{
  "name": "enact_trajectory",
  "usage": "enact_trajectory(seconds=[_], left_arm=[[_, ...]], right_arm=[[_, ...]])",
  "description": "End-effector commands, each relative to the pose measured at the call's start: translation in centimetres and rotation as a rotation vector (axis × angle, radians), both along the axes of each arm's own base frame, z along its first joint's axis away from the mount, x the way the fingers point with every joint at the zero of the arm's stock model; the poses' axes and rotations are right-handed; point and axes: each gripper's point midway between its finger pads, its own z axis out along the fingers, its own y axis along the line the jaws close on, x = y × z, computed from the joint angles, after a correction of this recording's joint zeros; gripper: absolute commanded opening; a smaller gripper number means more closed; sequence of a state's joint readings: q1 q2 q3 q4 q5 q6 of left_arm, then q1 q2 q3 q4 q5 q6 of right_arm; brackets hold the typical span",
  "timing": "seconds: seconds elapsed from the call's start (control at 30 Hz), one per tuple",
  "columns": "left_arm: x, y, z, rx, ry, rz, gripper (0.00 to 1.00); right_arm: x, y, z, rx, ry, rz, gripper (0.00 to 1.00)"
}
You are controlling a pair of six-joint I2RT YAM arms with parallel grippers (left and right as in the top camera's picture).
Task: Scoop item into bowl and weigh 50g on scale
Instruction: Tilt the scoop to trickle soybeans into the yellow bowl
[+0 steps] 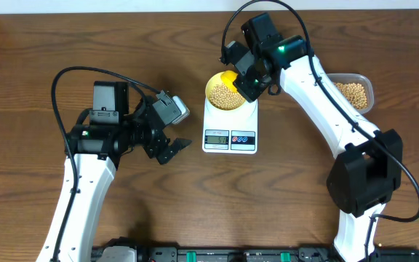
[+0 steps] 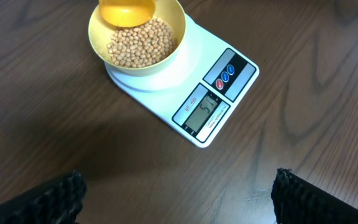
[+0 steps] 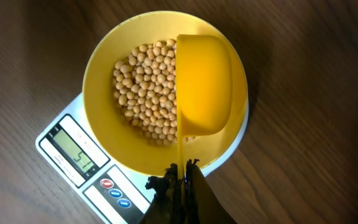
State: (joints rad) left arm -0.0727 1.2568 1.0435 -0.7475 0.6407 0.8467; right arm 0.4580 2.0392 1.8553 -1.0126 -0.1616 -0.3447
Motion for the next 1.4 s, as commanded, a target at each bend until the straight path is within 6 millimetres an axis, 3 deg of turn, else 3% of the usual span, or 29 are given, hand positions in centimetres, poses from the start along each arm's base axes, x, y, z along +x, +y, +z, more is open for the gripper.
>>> enact_trajectory(seconds=[0.0, 0.7, 1.37], left_arm=[[0.1, 0.2, -0.2, 0.011, -0.004, -0.004, 0.98], [0.1, 0.2, -0.2, 0.011, -0.004, -0.004, 0.97], [0.1, 0.2, -0.2, 0.011, -0.004, -0.004, 0.98]], right_arm=[[-0.3, 0.2, -1.0, -0.021, 0.016, 0.014, 0.01], [-1.2, 0.9, -2.3, -0.044, 0.052, 0.038, 0.01], [-1.4, 1.3, -2.3, -0.025, 0.062, 0.046, 0.01]])
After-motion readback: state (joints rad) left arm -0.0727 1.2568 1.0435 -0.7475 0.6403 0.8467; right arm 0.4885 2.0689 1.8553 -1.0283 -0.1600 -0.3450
